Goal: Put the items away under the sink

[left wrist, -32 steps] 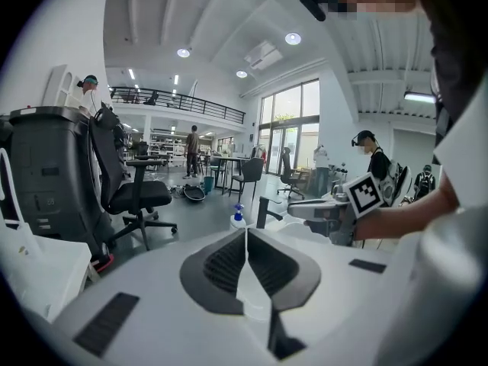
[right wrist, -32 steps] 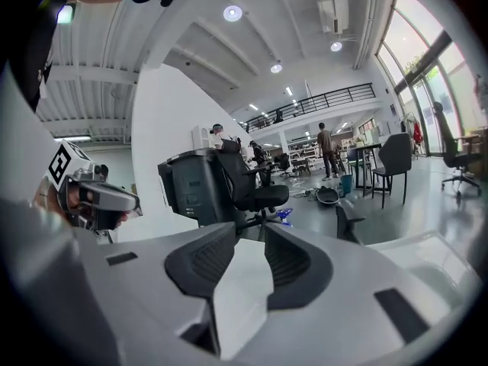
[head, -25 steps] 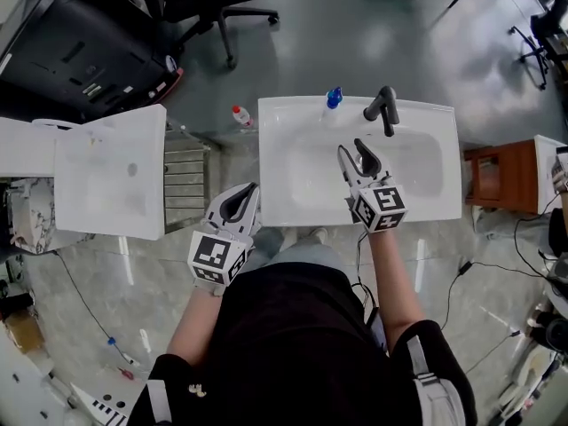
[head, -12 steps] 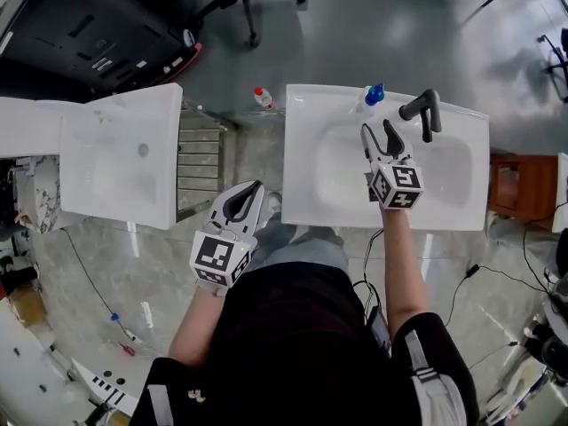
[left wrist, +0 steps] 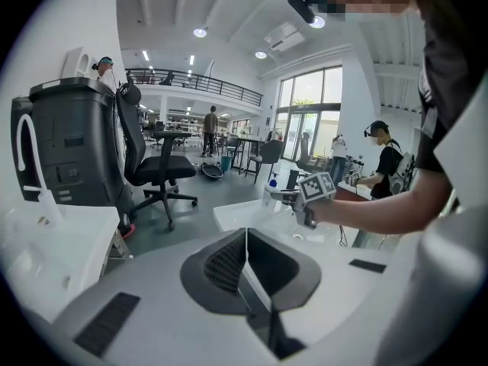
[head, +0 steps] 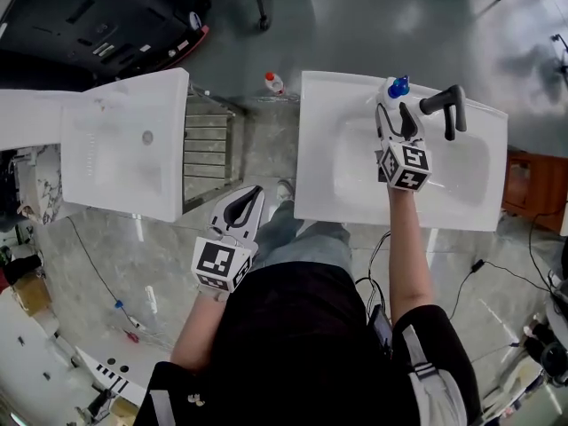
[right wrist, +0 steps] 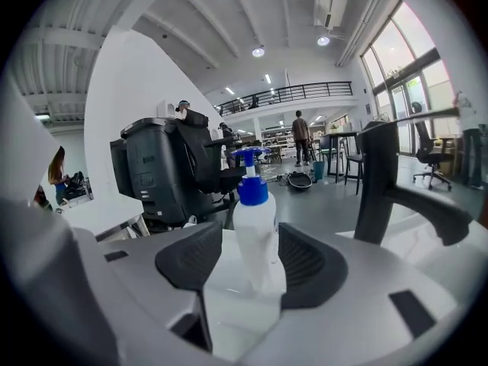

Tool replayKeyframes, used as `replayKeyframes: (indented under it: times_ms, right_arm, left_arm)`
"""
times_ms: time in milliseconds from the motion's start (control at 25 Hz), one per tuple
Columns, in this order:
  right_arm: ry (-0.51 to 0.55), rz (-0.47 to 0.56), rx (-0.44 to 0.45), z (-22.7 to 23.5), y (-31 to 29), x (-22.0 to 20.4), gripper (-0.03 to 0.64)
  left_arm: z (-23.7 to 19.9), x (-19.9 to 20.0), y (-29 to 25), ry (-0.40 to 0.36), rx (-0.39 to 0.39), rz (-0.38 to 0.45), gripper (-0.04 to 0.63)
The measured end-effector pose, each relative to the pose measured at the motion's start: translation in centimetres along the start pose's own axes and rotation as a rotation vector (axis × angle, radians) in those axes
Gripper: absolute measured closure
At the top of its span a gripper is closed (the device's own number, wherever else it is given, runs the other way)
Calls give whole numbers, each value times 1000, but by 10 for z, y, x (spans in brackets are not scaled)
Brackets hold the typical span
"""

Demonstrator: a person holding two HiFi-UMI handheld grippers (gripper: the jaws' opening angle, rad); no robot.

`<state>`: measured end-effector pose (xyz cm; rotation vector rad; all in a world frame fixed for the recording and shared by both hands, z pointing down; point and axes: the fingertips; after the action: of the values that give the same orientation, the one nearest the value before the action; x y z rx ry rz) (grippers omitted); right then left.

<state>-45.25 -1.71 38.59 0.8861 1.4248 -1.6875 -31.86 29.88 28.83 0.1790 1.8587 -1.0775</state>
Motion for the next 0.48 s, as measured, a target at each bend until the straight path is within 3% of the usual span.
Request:
replayKeyframes:
  times_ms: [480]
  right_arm:
    - [-11, 13, -108, 11, -22, -1, 409]
  left_arm:
    - [-17, -15, 9, 20, 3, -14, 575]
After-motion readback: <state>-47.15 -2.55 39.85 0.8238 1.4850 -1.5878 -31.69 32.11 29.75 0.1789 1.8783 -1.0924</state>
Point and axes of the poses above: the fingertips, and each gripper's own axes: y backward along the fingers, z to its right, x out of its top, and after that the axes turned 5 degrees about -z, right-handed
